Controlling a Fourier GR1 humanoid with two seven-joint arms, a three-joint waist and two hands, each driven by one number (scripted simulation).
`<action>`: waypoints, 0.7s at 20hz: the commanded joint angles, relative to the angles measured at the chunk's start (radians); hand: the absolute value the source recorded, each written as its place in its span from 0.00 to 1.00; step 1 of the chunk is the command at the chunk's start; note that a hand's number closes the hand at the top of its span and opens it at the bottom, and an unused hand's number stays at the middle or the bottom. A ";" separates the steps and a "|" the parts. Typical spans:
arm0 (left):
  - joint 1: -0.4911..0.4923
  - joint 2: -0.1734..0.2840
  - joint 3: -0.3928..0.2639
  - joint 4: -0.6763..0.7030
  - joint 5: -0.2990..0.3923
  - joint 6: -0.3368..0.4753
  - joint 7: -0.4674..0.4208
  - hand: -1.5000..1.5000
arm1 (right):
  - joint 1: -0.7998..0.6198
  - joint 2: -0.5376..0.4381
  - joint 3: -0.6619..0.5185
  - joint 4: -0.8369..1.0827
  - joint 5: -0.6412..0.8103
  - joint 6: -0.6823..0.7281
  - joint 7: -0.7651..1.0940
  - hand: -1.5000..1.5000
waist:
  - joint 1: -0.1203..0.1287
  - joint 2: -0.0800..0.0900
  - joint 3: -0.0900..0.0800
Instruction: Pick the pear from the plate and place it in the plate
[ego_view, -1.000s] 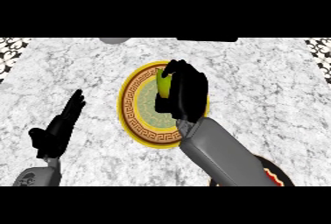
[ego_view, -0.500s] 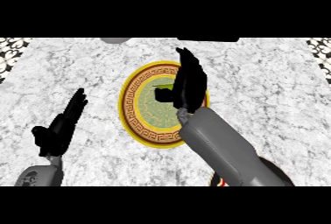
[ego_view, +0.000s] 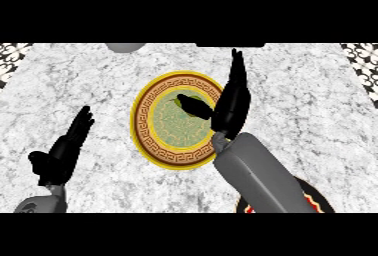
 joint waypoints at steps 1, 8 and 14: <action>-0.021 0.001 0.010 -0.021 0.005 0.013 0.047 0.50 | 0.146 -0.020 -0.014 -0.124 -0.098 -0.171 -0.108 0.00 | -0.014 0.001 0.001; 0.043 -0.017 -0.001 -0.018 -0.014 0.012 -0.015 0.50 | 0.534 -0.297 0.115 -0.528 -0.360 -0.138 -0.362 0.00 | -0.021 -0.002 0.001; 0.030 0.015 0.034 -0.032 0.015 -0.023 0.012 0.50 | 0.658 -0.389 0.115 -0.524 -0.637 -0.125 -0.709 0.00 | -0.008 0.000 0.001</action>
